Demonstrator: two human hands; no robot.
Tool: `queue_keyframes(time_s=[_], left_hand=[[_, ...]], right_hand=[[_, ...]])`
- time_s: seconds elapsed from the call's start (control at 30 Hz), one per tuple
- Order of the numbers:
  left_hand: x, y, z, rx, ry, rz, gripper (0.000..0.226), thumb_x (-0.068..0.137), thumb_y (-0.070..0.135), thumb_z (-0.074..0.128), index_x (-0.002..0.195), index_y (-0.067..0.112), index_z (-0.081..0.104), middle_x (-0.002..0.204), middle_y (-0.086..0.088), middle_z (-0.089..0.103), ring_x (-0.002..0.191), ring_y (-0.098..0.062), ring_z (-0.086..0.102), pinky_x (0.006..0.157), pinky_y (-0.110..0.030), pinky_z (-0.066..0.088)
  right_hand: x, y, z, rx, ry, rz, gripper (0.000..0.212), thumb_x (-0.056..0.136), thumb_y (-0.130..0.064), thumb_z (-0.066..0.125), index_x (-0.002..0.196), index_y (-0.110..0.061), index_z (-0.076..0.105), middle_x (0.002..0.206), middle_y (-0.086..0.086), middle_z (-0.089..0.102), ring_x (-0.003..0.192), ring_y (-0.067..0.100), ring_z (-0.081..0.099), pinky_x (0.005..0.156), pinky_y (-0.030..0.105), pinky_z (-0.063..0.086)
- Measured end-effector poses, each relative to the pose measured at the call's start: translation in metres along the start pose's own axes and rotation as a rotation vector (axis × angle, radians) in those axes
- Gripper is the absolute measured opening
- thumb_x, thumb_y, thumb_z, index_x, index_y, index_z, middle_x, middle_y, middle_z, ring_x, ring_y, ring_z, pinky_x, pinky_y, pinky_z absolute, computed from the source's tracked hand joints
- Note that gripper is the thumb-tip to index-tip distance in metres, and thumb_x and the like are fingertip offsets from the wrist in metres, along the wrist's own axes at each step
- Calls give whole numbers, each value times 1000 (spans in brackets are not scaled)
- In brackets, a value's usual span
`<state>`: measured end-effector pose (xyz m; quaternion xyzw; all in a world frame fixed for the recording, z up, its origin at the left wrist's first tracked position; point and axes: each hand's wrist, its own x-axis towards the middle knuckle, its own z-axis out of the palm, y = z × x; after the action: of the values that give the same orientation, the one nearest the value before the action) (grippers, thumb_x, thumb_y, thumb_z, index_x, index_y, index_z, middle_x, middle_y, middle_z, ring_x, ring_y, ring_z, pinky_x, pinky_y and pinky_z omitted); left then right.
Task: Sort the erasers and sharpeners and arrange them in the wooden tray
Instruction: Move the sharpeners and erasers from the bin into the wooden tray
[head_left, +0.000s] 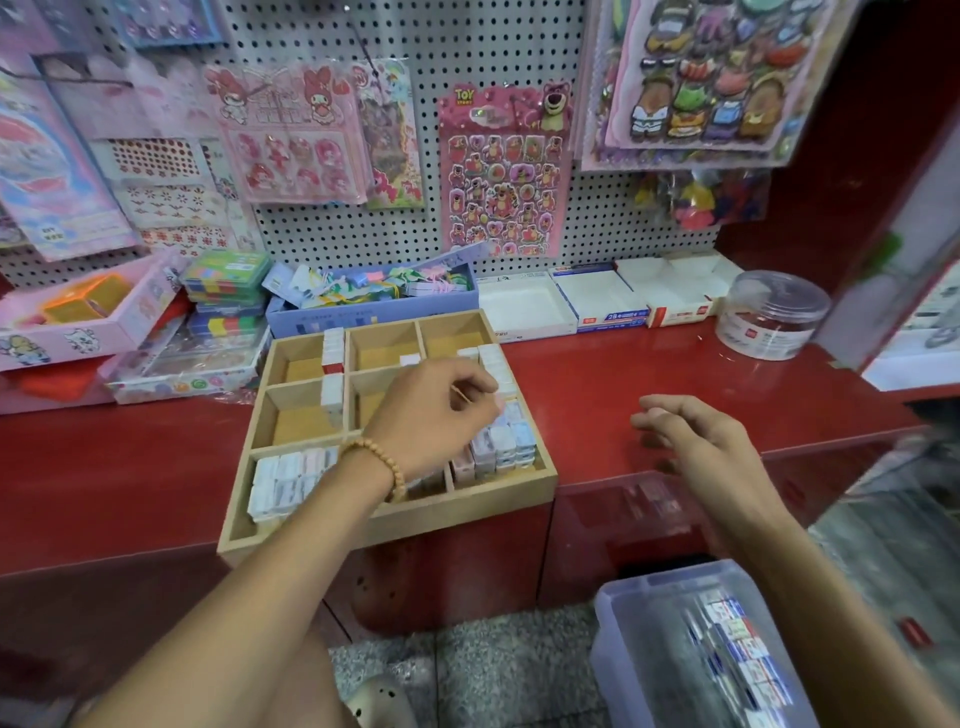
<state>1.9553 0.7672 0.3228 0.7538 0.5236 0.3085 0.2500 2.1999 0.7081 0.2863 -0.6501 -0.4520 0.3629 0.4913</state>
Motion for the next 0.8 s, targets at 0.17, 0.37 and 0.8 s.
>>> queue_keyframes(time_s=[0.17, 0.37, 0.8], left_hand=[[-53, 38, 54, -394, -198, -83, 6, 89, 15, 67, 87, 19, 72, 83, -6, 68, 85, -30, 68, 71, -37, 60], [-106, 65, 130, -450, -452, -95, 10, 95, 20, 61, 101, 18, 69, 89, -3, 68, 80, -4, 62, 71, -14, 50], [-146, 45, 316, -172, -763, -56, 14, 98, 32, 53, 103, 22, 61, 94, -3, 66, 90, -19, 63, 77, -29, 48]], right_hand=[[-34, -5, -40, 40, 71, 6, 16, 99, -15, 56, 99, -24, 69, 106, 9, 71, 98, 22, 67, 65, 21, 54], [-80, 27, -98, -29, 218, 10, 12, 98, -19, 59, 104, -22, 69, 93, -1, 71, 93, 17, 65, 85, 33, 50], [-170, 169, -171, 79, 604, 375, 20, 100, -12, 51, 88, -4, 64, 84, 29, 58, 75, 21, 50, 71, 35, 40]])
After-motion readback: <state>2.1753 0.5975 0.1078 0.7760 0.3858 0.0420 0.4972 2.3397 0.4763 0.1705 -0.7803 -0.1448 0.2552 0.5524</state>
